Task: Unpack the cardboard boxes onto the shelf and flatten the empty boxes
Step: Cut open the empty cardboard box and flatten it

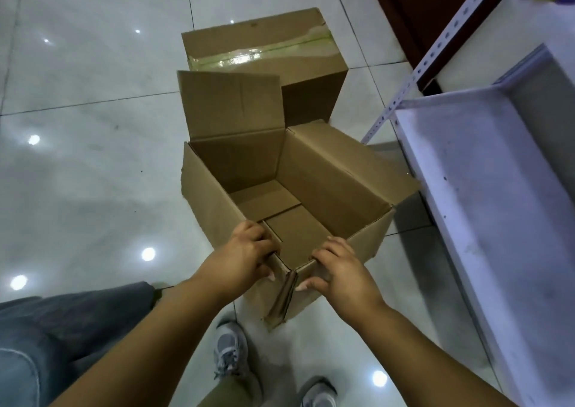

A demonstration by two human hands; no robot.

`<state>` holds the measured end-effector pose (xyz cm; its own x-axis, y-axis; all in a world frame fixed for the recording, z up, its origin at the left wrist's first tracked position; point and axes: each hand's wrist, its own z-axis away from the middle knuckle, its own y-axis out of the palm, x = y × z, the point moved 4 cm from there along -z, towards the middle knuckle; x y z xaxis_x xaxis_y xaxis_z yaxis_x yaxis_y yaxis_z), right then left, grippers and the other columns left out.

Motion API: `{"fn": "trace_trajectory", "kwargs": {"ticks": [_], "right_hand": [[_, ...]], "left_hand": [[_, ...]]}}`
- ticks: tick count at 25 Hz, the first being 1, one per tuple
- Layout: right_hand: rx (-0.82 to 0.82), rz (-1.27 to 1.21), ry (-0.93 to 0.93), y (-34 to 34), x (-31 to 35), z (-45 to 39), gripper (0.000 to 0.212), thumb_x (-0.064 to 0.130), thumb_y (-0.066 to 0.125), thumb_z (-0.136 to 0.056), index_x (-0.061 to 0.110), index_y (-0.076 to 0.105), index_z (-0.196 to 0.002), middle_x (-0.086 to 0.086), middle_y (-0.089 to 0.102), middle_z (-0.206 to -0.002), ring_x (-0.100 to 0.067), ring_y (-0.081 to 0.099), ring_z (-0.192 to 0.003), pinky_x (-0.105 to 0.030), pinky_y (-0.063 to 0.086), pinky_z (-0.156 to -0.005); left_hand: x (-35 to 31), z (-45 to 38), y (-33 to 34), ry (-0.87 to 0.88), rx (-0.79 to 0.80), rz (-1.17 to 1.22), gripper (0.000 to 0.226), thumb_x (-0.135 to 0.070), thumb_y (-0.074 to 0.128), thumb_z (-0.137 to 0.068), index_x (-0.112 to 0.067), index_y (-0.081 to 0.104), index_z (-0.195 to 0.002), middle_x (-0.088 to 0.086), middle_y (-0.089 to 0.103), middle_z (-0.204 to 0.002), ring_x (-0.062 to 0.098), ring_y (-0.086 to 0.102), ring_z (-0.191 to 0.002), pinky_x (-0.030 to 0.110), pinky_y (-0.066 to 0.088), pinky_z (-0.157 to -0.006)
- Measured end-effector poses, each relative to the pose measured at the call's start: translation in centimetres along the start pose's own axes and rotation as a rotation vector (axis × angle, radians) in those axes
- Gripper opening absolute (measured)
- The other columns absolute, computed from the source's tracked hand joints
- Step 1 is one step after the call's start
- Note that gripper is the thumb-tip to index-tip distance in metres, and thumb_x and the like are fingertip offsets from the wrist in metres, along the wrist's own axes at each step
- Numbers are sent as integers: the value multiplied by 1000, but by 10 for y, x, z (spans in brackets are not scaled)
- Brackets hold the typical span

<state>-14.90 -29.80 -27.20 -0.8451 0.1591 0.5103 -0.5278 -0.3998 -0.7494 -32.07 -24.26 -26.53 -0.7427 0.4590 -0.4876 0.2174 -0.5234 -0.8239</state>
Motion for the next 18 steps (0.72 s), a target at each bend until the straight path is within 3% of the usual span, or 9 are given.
{"fn": "trace_trajectory", "kwargs": {"ticks": [8,10,12,14,16,18], "right_hand": [[-115,-84,21,70,-64,-62,52,37,72,-80,14,61,-125,4,52,-133,-12,22,-141,-20,19,-106],[-156,-106,19,83,-78,-73,51,35,76,-77,11,64,-120,2,56,-126,-15,26,-140,-28,21,-113],[-183,-114,13,95,-92,-83,51,34,78,-73,9,66,-116,-1,60,-121,-19,30,-139,-44,24,-115],[-217,-113,0,102,-105,-94,52,36,79,-71,9,67,-114,-2,62,-118,-22,34,-137,-51,25,-114],[-243,-107,-1,109,-116,-103,53,37,80,-71,11,67,-114,1,62,-118,-20,34,-137,-48,22,-115],[-278,-137,8,118,-130,-110,51,36,81,-71,13,66,-114,3,61,-118,-17,35,-136,-34,23,-115]], "left_hand": [[55,-59,74,56,-49,47,38,-31,68,-85,-21,65,-122,-2,54,-125,16,35,-123,20,27,-91],[64,-72,88,85,-64,40,37,-25,75,-78,-17,70,-113,5,60,-117,24,42,-120,27,33,-91],[68,-82,98,106,-102,35,37,-23,79,-73,-14,72,-109,8,62,-114,29,44,-120,30,36,-94],[73,-95,107,113,-126,22,41,-26,75,-77,-16,68,-116,4,57,-122,23,35,-130,21,24,-96],[78,-106,117,122,-121,33,44,-27,74,-78,-19,66,-121,1,52,-127,17,27,-134,14,18,-93],[81,-114,128,144,-150,57,43,-23,76,-76,-18,67,-118,2,52,-129,20,26,-137,20,21,-101]]}}
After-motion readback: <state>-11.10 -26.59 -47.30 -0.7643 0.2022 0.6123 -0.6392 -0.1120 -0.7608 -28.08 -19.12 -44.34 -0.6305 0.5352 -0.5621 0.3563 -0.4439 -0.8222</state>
